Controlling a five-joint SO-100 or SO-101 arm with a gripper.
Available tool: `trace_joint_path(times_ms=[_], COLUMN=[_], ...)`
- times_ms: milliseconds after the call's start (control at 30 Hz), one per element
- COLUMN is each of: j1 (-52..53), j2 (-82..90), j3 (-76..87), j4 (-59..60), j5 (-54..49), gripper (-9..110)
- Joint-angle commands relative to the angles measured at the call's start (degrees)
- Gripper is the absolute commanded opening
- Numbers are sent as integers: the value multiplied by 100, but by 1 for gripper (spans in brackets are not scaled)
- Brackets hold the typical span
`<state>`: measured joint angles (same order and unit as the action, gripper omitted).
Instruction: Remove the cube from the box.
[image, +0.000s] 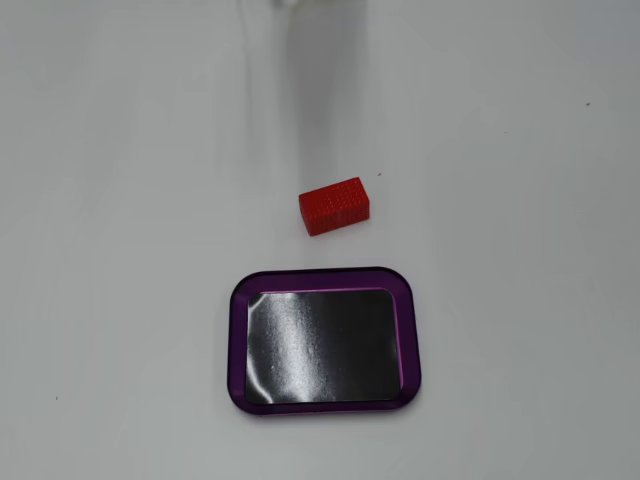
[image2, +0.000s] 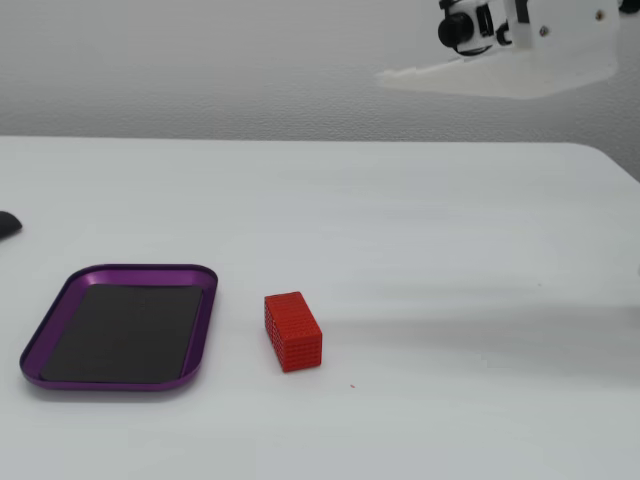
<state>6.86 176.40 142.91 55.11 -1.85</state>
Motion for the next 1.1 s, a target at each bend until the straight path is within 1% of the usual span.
trace_joint_path(times_ms=[0, 167, 467, 833, 900, 967, 1033, 1067], j1=[9, 0, 9, -9, -9, -9, -9, -9], j2=[562, 1081, 1397, 1397, 1397, 1397, 1397, 1397], j3=[554, 1406, 1951, 2188, 2188, 2197, 2197, 2206], j4=[-132, -123, 334, 413, 413, 413, 413, 413], j5=[290, 492, 439, 431, 431, 431, 431, 431], gripper=[26, 26, 26, 25, 21, 12, 0, -1])
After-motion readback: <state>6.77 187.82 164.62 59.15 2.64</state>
